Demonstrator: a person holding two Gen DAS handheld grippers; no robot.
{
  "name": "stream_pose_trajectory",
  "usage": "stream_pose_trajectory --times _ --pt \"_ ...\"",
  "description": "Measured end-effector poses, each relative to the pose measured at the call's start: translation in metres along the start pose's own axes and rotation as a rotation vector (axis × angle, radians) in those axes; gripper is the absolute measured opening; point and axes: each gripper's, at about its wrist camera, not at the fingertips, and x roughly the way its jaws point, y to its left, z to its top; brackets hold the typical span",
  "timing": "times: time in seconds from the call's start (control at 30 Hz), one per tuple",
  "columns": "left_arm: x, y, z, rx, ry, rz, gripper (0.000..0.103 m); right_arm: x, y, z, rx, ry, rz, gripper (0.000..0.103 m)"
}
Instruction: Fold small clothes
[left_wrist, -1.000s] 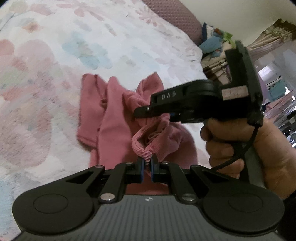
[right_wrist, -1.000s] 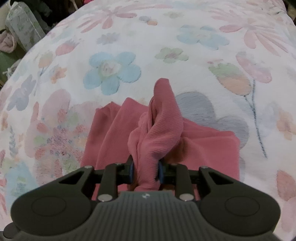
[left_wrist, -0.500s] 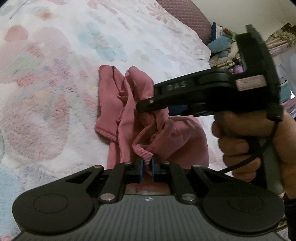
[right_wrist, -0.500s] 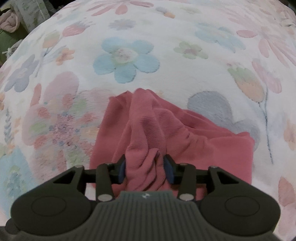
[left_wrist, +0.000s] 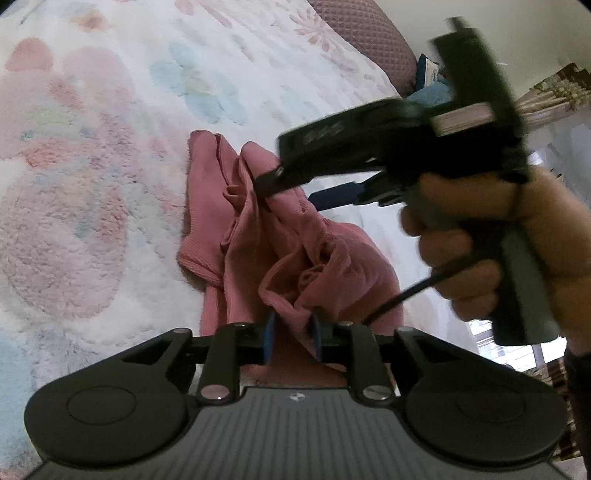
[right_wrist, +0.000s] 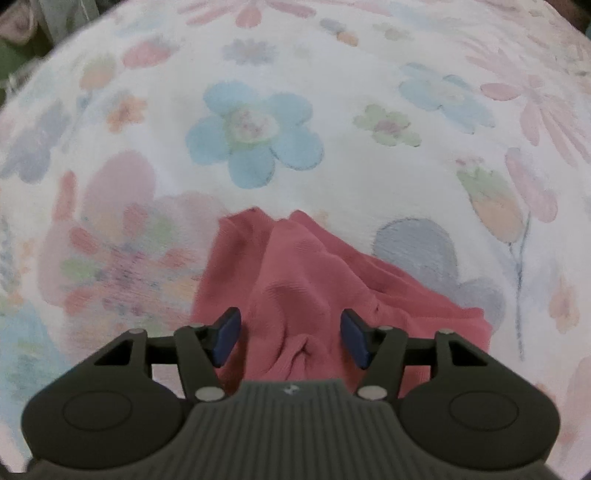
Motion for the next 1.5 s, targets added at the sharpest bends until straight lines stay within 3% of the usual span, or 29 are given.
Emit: stream_pose_trajectory --times 0.1,0.2,0.23,0.27,0.33,0.4,0.43,0.47,0.53,0.63,0.77,0.9,1.13,1.27,1.3,1.33,1.37,1.5 --pt "-0.004 -0.001 0.001 0.007 -0.001 -0.015 0.035 0.016 -0.001 0.003 -0.015 0.051 -0.059 0.055" --pt "-0.007 -0.004 0.000 0.028 -0.012 -0.035 0.047 0.014 -0.017 0.001 0.057 0.051 -0.015 0.052" --pt "-0.005 -0.006 0.001 0.030 -0.011 -0.036 0.049 0.014 -0.020 0.000 0.066 0.049 -0.004 0.045" --pt "-0.002 -0.007 0.001 0.030 -0.006 -0.034 0.049 0.014 -0.024 -0.002 0.070 0.049 0.001 0.040" --pt "0.006 -0.011 0.001 0.028 0.005 -0.027 0.049 0.013 -0.031 -0.006 0.079 0.048 0.011 0.017" --pt "0.011 -0.016 0.002 0.037 0.005 -0.026 0.049 0.010 -0.038 -0.010 0.115 0.038 0.062 0.014" --pt "0.013 -0.018 0.003 0.041 0.009 -0.021 0.041 0.008 -0.041 -0.011 0.130 0.031 0.077 0.012" --pt "0.015 -0.019 0.003 0.046 0.015 -0.015 0.027 0.006 -0.045 -0.012 0.148 0.020 0.091 0.012" --pt "0.017 -0.022 0.004 0.065 0.030 -0.006 0.014 0.001 -0.053 -0.016 0.185 0.000 0.116 0.011" --pt "0.014 -0.027 0.003 0.082 0.020 -0.013 0.007 -0.005 -0.064 -0.019 0.228 -0.018 0.143 0.010" --pt "0.010 -0.032 0.003 0.084 0.005 -0.030 0.007 -0.011 -0.074 -0.022 0.255 -0.036 0.159 0.013" --pt "0.013 -0.031 0.002 0.077 0.011 -0.032 0.007 -0.007 -0.062 -0.019 0.202 -0.024 0.138 0.045" --pt "0.004 -0.030 0.001 0.066 0.008 -0.041 0.007 0.022 -0.005 -0.011 -0.054 0.020 -0.074 0.047" --pt "0.003 -0.030 0.002 0.065 0.008 -0.042 0.007 0.038 0.006 -0.012 -0.133 0.044 -0.157 0.045" --pt "0.003 -0.029 0.003 0.063 0.008 -0.043 0.007 0.039 0.004 -0.012 -0.126 0.045 -0.156 0.033" --pt "0.003 -0.029 0.004 0.063 0.009 -0.047 0.007 0.038 -0.001 -0.011 -0.103 0.040 -0.152 0.022" --pt "0.003 -0.029 0.004 0.066 0.009 -0.049 0.007 0.036 -0.006 -0.010 -0.071 0.030 -0.139 0.018" --pt "0.006 -0.030 0.003 0.079 0.014 -0.047 0.007 0.012 -0.042 -0.010 0.107 -0.034 -0.041 0.013"
